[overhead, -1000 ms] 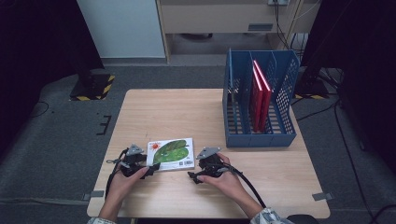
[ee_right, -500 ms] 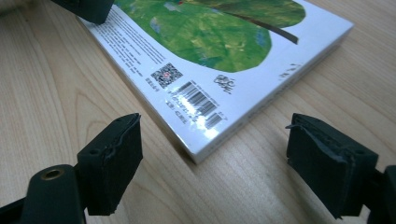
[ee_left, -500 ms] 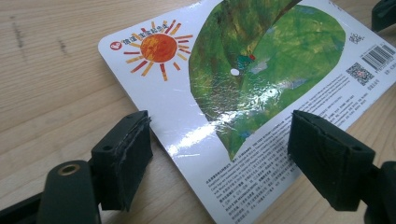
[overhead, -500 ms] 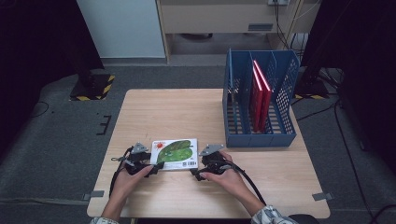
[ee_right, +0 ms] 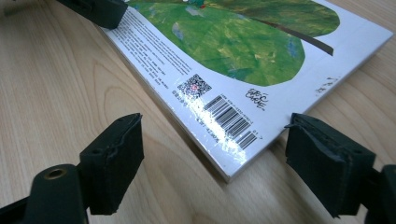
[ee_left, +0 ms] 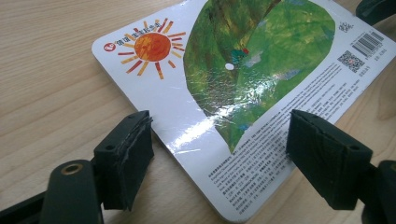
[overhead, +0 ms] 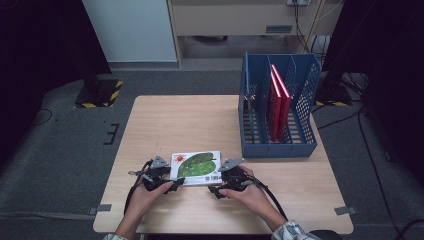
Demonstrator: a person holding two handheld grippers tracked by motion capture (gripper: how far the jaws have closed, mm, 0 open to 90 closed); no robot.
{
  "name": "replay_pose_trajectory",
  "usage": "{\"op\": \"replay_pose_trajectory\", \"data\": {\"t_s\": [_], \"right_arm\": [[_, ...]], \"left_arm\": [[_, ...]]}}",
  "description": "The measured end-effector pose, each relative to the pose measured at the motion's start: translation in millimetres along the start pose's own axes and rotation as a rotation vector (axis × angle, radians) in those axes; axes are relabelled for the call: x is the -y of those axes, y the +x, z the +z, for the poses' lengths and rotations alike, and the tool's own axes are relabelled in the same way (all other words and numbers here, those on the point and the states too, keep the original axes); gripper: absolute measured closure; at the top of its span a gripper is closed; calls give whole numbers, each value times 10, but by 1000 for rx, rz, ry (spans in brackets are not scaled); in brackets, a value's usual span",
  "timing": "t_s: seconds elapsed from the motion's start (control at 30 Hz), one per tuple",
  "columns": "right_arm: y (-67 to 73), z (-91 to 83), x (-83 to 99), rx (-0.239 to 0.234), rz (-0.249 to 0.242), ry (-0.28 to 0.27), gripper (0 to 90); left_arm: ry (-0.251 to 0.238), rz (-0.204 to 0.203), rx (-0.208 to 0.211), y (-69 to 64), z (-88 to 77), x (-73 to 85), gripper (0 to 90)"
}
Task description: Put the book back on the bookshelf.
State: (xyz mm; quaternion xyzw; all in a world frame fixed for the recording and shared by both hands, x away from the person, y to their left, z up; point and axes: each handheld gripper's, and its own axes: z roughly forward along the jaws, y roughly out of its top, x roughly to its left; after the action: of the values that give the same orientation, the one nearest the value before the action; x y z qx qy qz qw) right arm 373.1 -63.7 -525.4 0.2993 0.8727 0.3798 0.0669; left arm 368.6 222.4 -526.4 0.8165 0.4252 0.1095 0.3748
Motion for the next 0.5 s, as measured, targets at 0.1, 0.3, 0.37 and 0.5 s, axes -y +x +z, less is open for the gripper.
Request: {"op": "replay_pose_trajectory", "data": {"t_s": [0.1,0.3,0.37,0.5], "right_arm": [[1,-61,50,4,11,5,210],[20,-135,121,5,6,12,210],[9,-150,143,9,13,3,209],[-3,-123,148,24,15,19,176]], "left_arm": [[8,9,0,-74,5,1,224],[2,3,-9,-190,5,26,228],[4,2,-19,-238,2,33,226],[36,-6,-12,-217,22,11,142]]}}
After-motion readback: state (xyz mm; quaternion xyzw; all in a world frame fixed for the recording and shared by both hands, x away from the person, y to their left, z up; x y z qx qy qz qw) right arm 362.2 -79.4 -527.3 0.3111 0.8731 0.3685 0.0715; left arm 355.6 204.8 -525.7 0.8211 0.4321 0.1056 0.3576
